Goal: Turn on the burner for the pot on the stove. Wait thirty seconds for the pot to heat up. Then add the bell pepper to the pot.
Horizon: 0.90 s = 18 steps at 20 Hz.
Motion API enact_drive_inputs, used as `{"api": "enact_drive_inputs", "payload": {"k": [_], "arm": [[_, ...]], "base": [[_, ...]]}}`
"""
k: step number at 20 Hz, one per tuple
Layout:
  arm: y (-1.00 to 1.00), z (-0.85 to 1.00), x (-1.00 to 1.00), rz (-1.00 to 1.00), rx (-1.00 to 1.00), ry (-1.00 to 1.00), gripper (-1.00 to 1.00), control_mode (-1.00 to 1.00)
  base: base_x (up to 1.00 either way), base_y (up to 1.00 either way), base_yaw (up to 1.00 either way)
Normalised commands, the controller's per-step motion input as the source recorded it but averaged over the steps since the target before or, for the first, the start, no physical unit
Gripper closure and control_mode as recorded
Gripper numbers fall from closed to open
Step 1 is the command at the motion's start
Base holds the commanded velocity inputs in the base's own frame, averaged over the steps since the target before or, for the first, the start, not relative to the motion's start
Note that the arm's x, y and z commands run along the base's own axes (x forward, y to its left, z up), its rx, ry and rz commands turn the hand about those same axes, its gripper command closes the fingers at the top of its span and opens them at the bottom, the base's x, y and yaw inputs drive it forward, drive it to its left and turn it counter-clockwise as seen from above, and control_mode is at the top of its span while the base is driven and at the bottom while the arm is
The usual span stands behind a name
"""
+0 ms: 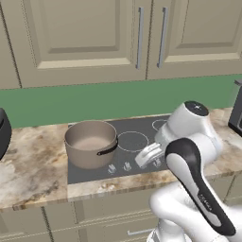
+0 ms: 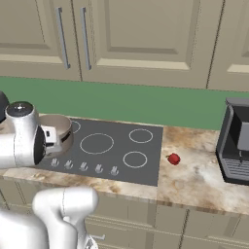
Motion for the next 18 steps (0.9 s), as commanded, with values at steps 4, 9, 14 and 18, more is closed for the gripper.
{"api": "enact_drive_inputs", "payload": {"k": [4,9,14,18], "arm": [[-0.44,0.88,-0.58,-0.25,0.00,0.28,-1.00,-1.00],[-0.28,0.13,-0.33,-0.05,0.00,0.07,-1.00,-1.00],[0.00,0.00,0.00,0.00,0.00,0.00,-1.00,-1.00],[0.00,0.00,0.00,0.00,0.00,0.00,-1.00,-1.00]], "base": [[0.00,0.00,0.00],[0.00,0.00,0.00],[0.00,0.00,0.00],[0.00,0.00,0.00]]}}
